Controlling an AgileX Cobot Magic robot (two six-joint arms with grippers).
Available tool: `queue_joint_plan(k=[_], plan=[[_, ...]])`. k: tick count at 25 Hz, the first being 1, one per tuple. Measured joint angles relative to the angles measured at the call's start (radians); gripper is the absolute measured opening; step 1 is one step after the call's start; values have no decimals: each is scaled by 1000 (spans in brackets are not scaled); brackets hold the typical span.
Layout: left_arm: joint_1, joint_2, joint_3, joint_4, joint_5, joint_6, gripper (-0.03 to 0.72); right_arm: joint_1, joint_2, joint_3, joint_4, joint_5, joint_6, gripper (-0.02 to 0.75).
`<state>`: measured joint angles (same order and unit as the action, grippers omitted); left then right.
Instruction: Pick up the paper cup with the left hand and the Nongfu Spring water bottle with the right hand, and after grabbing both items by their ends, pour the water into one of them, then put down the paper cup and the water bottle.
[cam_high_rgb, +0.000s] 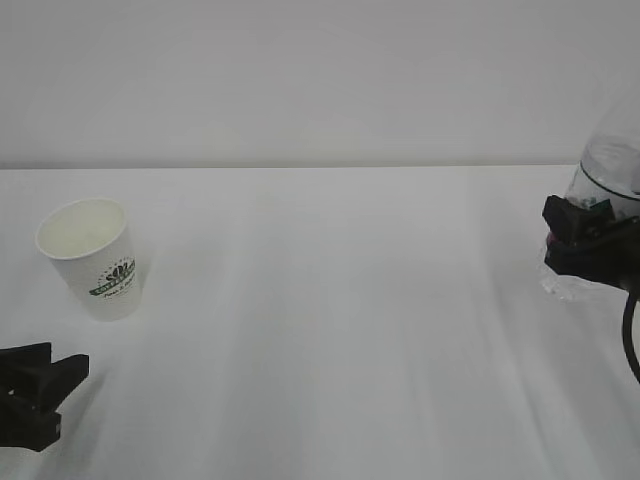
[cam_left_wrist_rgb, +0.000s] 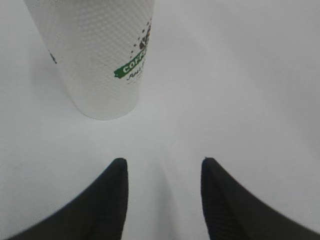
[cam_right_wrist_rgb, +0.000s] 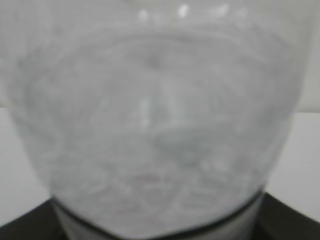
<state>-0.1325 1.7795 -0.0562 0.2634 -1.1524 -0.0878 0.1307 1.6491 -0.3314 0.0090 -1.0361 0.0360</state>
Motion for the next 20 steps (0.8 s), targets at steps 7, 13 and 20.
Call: queue_joint_plan(k=[7, 13, 20], plan=[[0, 0, 0, 4, 0, 0, 353, 0, -66, 4, -44, 70, 28, 442], [0, 0, 0, 32, -1, 0, 368, 0, -113, 4, -44, 103, 32, 442], [0, 0, 0, 28, -1, 0, 480, 0, -126, 4, -48, 119, 34, 442]])
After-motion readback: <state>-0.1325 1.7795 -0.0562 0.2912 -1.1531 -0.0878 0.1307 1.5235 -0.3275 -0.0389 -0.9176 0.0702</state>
